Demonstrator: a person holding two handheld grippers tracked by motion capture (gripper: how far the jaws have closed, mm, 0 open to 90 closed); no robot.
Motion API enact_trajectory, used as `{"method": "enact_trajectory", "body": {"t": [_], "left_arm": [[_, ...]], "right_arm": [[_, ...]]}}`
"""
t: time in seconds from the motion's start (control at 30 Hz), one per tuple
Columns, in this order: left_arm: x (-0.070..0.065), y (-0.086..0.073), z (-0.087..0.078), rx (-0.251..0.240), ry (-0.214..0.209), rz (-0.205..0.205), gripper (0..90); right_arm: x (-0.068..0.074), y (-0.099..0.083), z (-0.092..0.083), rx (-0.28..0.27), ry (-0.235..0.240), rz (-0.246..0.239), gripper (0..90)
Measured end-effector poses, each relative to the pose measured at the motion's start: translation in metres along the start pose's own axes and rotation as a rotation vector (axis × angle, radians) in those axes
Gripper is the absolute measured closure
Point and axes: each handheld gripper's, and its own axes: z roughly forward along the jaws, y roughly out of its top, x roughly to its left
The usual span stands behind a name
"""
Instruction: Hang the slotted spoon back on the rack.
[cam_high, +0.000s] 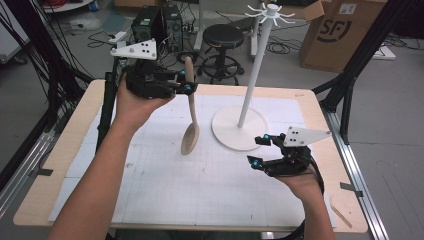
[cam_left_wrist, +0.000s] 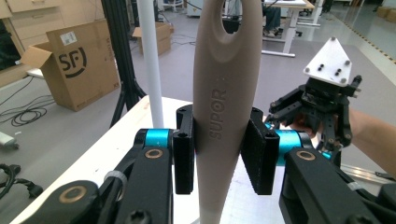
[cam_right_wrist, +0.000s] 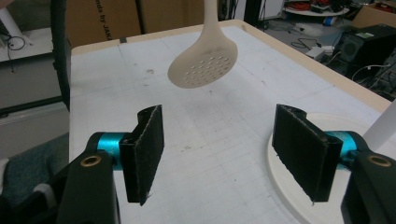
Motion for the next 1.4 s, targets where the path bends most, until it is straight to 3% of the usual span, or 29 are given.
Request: {"method": "enact_trajectory", "body": {"t": [0.53,1.03,1.2,1.4], "left_arm": [[0.018,0.016,0.022,0.001,-0.013,-0.018,68.0],[0.030,0.054,0.053,0.038,-0.069,0.039,68.0],[0.031,0.064,0.065,0.046,-0.063,0.054,68.0],[0.033,0.071,0.078,0.035,-0.044,0.041,68.0]], "right_arm": [[-0.006,-0.006,0.002,0.007,-0.002,0.029,30.7],[-0.011,-0.011,0.005,0.015,-0.008,0.038,30.5],[-0.010,-0.011,0.004,0.019,-0.010,0.040,30.5],[-0.012,-0.014,0.004,0.022,-0.016,0.050,30.4]]}}
